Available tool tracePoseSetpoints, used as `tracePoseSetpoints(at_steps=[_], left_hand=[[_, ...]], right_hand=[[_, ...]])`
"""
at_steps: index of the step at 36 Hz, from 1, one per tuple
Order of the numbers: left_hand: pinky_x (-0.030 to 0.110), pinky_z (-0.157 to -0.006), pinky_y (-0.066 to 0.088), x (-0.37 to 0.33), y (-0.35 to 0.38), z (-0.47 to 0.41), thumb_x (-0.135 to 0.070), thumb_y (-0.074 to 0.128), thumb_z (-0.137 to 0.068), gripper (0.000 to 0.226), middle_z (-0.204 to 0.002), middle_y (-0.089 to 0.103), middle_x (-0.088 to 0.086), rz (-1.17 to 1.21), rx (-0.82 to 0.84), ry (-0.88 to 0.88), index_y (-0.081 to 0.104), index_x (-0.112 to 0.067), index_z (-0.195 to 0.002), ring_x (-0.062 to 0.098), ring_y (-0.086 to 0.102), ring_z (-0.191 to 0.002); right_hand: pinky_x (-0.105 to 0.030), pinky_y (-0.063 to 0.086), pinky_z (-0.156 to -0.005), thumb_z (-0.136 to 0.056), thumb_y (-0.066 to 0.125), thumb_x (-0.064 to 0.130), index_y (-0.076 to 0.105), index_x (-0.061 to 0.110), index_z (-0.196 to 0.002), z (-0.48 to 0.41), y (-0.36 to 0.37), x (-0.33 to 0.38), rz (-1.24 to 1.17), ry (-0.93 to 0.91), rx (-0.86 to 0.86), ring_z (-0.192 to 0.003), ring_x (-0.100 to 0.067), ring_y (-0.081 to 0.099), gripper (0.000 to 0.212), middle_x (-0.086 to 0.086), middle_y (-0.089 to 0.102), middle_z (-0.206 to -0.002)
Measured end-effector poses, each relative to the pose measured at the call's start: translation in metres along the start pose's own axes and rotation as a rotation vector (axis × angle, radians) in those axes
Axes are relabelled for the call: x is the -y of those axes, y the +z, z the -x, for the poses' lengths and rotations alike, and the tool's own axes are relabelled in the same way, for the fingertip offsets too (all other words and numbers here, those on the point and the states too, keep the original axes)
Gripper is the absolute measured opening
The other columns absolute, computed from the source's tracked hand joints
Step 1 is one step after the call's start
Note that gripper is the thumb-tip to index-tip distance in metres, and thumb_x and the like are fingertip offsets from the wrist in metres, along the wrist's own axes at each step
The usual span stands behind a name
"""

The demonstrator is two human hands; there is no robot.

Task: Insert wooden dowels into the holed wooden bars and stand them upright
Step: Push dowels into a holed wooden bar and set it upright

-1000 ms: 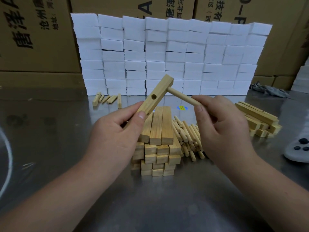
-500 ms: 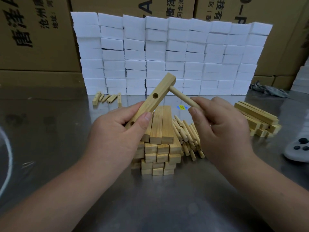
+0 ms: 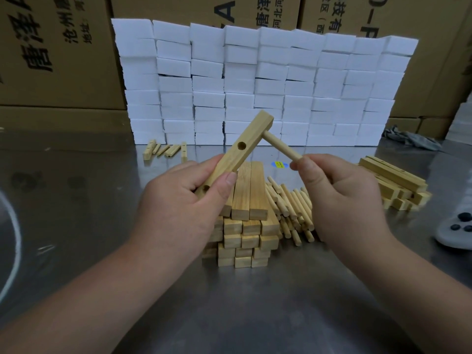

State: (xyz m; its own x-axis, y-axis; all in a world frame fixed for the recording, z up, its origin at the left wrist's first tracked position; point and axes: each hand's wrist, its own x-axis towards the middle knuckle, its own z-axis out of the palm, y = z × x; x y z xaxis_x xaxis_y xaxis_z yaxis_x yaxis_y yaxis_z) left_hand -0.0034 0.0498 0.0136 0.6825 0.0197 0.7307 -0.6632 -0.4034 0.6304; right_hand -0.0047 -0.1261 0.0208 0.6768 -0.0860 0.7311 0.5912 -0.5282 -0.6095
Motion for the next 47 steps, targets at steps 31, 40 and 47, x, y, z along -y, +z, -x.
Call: tracePoseSetpoints(at_steps=[31, 40, 47], left_hand=[[0.002, -0.044, 0.037, 0.007, 0.002, -0.008, -0.028, 0.050, -0.094, 0.023, -0.079, 0.061, -0.010, 0.197, -0.187, -0.385, 0.062, -0.039, -0.110, -0.010, 0.051, -0.059], [-0.003, -0.047, 0.034, 0.004, 0.003, -0.006, -0.027, 0.047, -0.095, 0.026, -0.064, 0.058, -0.030, 0.201, -0.107, -0.367, 0.057, -0.048, -0.081, -0.016, 0.051, -0.062], [-0.003, -0.046, 0.033, 0.004, 0.004, -0.006, -0.029, 0.045, -0.095, 0.020, -0.066, 0.059, -0.019, 0.193, -0.138, -0.390, 0.060, -0.043, -0.095, -0.014, 0.050, -0.059]], right_hand=[[-0.029, 0.038, -0.081, -0.077, 0.056, 0.033, 0.050, 0.042, -0.126, -0.016, 0.002, -0.031, 0.676, 0.157, 0.549, -0.107, -0.014, 0.043, 0.050, 0.010, 0.046, -0.113], [-0.031, 0.035, -0.074, -0.091, 0.044, 0.029, 0.060, 0.033, -0.114, -0.012, 0.006, -0.038, 0.844, -0.033, 0.461, -0.092, -0.018, 0.043, 0.028, 0.006, 0.058, -0.101], [-0.028, 0.027, -0.064, -0.093, 0.046, 0.018, 0.067, 0.013, -0.109, -0.018, -0.003, -0.034, 0.717, -0.121, 0.063, -0.082, -0.018, 0.047, 0.027, 0.000, 0.065, -0.087]])
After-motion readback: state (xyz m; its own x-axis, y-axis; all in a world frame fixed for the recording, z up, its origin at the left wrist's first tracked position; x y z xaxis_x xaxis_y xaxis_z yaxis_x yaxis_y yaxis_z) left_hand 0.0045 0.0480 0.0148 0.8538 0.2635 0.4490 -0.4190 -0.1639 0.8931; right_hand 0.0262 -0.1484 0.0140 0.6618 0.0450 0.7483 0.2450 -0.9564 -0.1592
